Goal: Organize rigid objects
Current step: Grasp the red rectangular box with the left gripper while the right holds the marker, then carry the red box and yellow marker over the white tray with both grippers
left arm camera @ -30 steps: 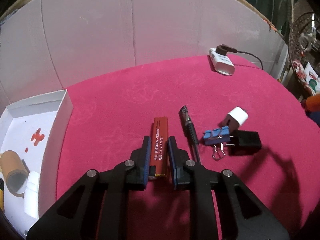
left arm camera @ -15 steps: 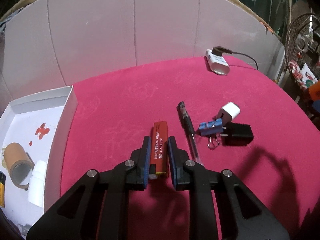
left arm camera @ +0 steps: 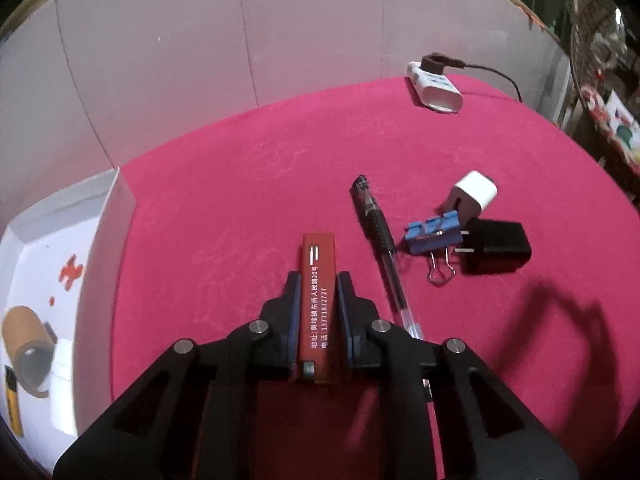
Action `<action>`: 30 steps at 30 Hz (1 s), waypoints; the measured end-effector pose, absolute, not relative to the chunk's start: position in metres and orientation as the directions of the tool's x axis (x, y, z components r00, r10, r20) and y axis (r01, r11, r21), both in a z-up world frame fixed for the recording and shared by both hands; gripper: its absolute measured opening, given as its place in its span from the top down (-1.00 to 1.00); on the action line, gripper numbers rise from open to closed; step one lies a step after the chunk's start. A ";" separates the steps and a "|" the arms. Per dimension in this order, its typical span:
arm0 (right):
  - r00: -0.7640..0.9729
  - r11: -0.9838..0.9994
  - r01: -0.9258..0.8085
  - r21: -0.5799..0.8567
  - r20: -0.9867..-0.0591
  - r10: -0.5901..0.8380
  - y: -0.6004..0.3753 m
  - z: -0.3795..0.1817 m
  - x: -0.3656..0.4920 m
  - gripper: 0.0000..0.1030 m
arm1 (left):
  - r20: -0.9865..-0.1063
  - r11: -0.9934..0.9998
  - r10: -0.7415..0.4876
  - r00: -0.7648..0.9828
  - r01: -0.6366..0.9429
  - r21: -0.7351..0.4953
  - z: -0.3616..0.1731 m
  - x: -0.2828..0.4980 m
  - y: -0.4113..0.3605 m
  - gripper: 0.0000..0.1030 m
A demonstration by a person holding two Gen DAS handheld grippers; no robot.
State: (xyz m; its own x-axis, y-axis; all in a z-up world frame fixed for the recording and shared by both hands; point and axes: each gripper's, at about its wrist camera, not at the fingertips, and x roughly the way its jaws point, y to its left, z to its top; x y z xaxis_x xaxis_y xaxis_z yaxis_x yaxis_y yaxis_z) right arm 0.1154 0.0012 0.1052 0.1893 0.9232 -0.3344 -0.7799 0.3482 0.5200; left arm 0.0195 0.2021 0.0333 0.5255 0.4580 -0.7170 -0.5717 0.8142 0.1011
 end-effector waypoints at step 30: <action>0.150 0.241 -0.896 0.373 -0.255 0.955 0.021 0.163 0.042 -0.59 | -0.410 0.720 0.626 0.663 -0.694 -0.023 0.160 -0.124 0.166 0.68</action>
